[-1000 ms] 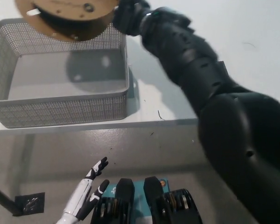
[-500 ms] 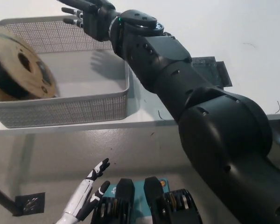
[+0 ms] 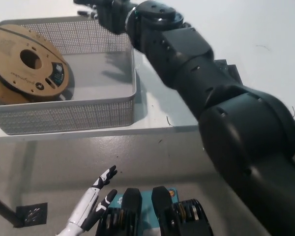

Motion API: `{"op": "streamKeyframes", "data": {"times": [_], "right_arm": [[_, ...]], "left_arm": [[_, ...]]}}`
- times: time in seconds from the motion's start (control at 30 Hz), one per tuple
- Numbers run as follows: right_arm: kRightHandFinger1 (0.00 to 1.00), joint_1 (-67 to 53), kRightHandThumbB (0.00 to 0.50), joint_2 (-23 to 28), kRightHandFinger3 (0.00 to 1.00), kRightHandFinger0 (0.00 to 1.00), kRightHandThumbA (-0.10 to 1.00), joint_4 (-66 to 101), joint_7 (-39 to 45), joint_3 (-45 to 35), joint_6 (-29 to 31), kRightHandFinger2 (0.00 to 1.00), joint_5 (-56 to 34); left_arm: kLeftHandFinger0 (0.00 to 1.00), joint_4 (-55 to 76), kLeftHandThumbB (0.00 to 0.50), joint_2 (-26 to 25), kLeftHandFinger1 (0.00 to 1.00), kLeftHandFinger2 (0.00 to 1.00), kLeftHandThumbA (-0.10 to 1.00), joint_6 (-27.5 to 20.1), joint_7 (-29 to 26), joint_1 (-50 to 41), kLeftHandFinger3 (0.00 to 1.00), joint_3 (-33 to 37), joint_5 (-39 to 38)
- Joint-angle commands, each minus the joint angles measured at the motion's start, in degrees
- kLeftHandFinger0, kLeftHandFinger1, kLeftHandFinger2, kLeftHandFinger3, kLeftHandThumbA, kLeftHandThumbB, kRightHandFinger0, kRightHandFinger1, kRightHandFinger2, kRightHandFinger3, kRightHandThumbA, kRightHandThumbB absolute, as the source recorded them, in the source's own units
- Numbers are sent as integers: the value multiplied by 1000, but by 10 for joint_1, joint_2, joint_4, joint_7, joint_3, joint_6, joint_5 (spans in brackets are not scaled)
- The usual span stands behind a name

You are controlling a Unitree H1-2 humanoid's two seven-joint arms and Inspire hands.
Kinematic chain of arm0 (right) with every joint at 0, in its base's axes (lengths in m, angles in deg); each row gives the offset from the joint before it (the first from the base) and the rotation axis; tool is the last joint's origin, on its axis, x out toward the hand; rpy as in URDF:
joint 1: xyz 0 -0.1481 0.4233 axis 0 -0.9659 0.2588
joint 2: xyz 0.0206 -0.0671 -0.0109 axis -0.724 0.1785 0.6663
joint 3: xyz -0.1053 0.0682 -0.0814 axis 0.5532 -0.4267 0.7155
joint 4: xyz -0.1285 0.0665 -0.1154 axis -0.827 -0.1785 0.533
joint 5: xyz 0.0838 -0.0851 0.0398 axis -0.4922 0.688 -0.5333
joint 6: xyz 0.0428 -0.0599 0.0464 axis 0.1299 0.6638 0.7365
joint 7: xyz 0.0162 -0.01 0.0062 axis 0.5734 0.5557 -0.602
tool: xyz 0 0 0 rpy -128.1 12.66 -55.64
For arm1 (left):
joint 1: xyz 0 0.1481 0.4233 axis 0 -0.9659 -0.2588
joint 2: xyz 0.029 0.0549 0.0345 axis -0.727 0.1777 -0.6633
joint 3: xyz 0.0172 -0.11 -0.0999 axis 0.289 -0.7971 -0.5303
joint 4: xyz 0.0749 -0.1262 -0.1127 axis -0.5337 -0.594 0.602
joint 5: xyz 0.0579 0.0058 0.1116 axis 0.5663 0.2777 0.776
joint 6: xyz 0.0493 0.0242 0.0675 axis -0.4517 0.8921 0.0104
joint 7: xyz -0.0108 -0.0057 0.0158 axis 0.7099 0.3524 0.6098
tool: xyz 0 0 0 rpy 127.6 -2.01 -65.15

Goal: Use the right hand to pick up a 3d printing filament and place it into a container on the left side

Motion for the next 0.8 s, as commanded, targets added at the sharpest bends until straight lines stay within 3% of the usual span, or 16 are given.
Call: {"op": "streamKeyframes", "data": {"times": [0.0,0.07,0.13,0.2,0.23,0.27,0.33,0.37,0.43,0.53,0.57,0.63,0.67,0.77], "right_arm": [[1000,59,499,49,1000,1000,892,41,34,9,39,1000,8],[1000,56,500,82,1000,1000,926,70,67,25,36,1000,19],[1000,43,472,109,1000,1000,873,109,93,34,26,1000,19],[1000,20,485,129,1000,1000,792,170,98,31,-13,1000,6],[1000,-7,490,147,1000,1000,812,235,106,25,-50,1000,-8],[1000,-26,443,160,1000,1000,831,278,120,33,-58,1000,-5],[1000,-63,457,186,1000,1000,895,362,142,56,-62,1000,7],[1000,-88,498,205,1000,1000,865,421,152,66,-80,1000,11],[1000,-109,500,220,1000,1000,860,471,157,71,-102,1000,6],[1000,-172,437,246,1000,1000,794,609,157,58,-167,1000,-27],[1000,-189,415,255,1000,1000,827,642,163,59,-170,1000,-33],[1000,-192,415,255,1000,1000,828,648,163,59,-173,1000,-34],[1000,-219,439,265,1000,1000,848,700,162,59,-170,1000,-32],[1000,-313,422,293,1000,1000,916,853,155,63,-136,1000,-8]], "left_arm": [[1000,12,286,-3,1000,1000,1000,-24,6,7,1000,-2,-8],[1000,14,281,-4,1000,1000,1000,-24,7,6,1000,-2,-7],[1000,14,280,-6,1000,1000,1000,-24,8,7,1000,-5,-4],[1000,14,283,-3,1000,1000,1000,-24,9,6,1000,-7,-3],[1000,13,283,0,1000,1000,1000,-24,11,6,1000,-9,-6],[1000,12,272,0,1000,1000,1000,-24,10,6,1000,-8,-7],[1000,10,267,1,1000,1000,1000,-24,9,8,1000,-6,-8],[1000,9,270,2,1000,1000,1000,-24,9,9,1000,-7,-7],[1000,7,269,2,1000,1000,1000,-24,7,9,1000,-8,-4],[1000,6,251,5,1000,1000,1000,-24,0,9,1000,-9,5],[1000,6,241,5,1000,1000,1000,-24,-2,10,1000,-7,7],[1000,6,241,4,1000,1000,1000,-24,-2,10,1000,-7,7],[1000,4,243,6,1000,1000,1000,-24,-6,11,1000,-6,11],[1000,-4,245,8,1000,1000,1000,-24,-13,11,1000,-3,14]]}}
